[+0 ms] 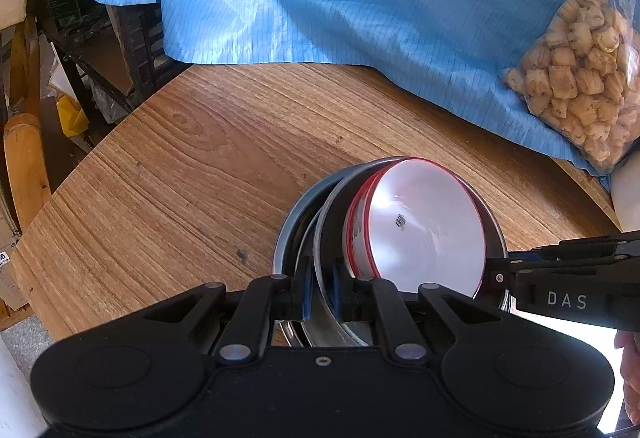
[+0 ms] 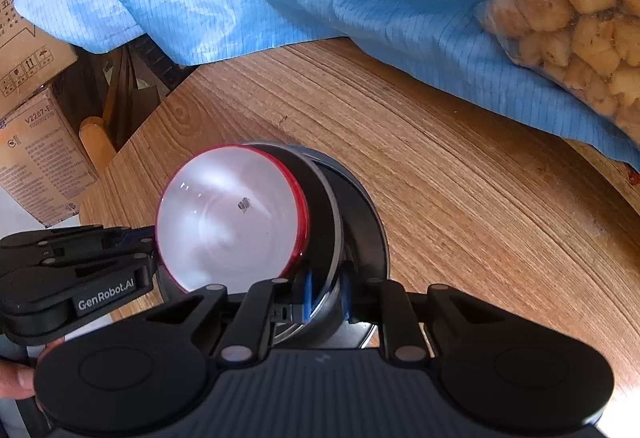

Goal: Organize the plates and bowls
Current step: 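Lift the bowl stack and carry it onto the stacked steel plates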

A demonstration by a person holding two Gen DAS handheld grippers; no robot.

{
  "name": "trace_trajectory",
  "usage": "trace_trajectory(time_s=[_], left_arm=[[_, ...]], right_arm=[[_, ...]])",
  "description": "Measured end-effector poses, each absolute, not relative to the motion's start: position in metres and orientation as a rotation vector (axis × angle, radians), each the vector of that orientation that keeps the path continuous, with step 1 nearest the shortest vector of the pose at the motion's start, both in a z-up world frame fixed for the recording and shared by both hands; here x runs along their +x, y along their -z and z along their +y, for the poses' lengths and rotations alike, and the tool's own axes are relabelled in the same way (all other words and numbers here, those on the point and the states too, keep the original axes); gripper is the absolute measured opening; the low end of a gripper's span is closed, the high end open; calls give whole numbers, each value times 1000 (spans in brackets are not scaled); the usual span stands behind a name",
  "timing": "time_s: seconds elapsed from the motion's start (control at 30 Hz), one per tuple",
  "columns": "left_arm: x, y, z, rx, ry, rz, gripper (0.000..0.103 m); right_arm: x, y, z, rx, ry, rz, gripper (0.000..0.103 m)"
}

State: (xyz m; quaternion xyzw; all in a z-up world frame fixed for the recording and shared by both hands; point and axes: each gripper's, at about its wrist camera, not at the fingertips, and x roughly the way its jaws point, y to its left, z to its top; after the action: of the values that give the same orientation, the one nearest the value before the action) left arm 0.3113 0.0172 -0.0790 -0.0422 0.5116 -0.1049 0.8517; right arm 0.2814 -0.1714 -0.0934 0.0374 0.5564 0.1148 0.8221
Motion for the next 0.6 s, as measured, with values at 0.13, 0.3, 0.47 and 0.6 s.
trace_trajectory(time_s=[0.13, 0.3, 0.47, 0.6], left_arm=[[309, 79, 18, -89, 217, 1075, 10], [307, 80, 20, -104, 208, 1067, 11], [304, 80, 20, -107, 197, 1052, 12], [303, 79, 18, -92, 194, 1047, 13]], right_arm=[[281, 93, -173, 88, -229, 1182, 21], [278, 91, -174, 88, -218, 1177, 24], [275, 89, -176, 99, -210, 1169, 27], [272, 89, -177, 113, -203, 1164, 29]])
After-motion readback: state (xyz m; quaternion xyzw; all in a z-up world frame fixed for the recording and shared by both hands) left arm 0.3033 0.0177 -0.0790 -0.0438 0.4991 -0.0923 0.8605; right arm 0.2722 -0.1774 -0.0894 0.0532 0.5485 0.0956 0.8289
